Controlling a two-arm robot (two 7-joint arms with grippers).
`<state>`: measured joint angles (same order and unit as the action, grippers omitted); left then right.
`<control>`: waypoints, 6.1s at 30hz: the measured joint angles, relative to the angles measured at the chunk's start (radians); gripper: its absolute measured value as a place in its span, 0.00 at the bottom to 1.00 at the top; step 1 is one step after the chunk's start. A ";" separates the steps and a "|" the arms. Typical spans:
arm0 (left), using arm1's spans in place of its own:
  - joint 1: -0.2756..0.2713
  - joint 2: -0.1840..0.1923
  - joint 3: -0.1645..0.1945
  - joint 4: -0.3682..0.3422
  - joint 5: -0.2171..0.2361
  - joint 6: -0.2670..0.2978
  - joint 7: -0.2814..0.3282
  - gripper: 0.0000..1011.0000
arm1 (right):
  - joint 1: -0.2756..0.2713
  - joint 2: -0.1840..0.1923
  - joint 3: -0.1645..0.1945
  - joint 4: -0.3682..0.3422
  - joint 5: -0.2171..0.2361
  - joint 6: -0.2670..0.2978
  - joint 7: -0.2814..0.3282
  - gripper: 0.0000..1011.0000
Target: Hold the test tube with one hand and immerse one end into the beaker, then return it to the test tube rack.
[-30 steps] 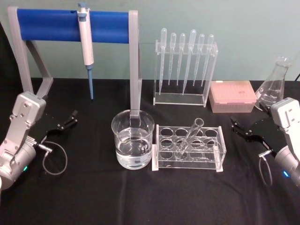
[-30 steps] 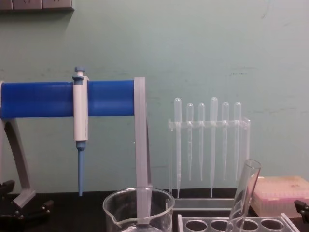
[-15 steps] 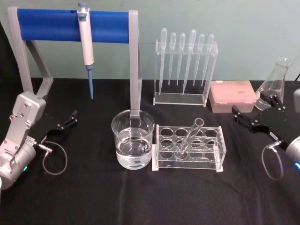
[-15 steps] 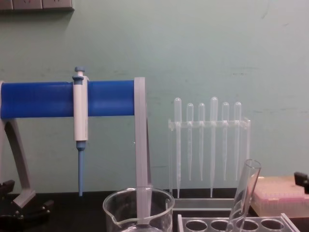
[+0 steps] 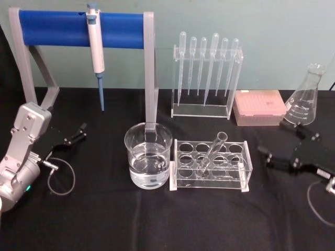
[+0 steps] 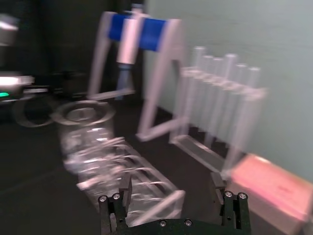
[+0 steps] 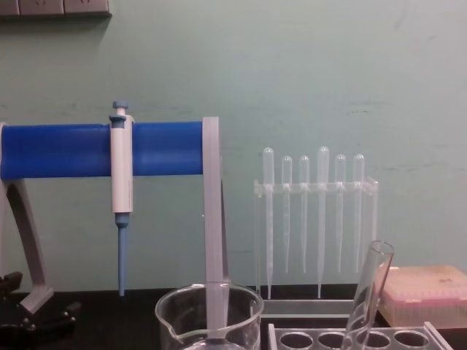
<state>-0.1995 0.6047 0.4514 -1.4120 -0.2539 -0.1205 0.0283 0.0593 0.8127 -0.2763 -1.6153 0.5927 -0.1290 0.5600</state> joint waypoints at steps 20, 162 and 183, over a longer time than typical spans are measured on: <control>0.000 0.000 0.000 0.000 0.000 0.000 0.000 0.99 | 0.076 -0.067 -0.090 0.093 0.019 -0.129 0.314 0.99; 0.000 0.000 0.000 0.000 0.000 0.000 0.000 0.99 | 0.665 -0.028 -0.343 0.076 0.083 0.300 0.431 0.23; 0.000 0.000 0.000 0.000 0.000 0.000 0.000 0.99 | 0.664 -0.029 -0.341 0.077 0.083 0.299 0.429 0.23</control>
<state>-0.1995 0.6047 0.4514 -1.4120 -0.2539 -0.1206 0.0283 0.7230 0.7834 -0.6170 -1.5382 0.6760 0.1700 0.9893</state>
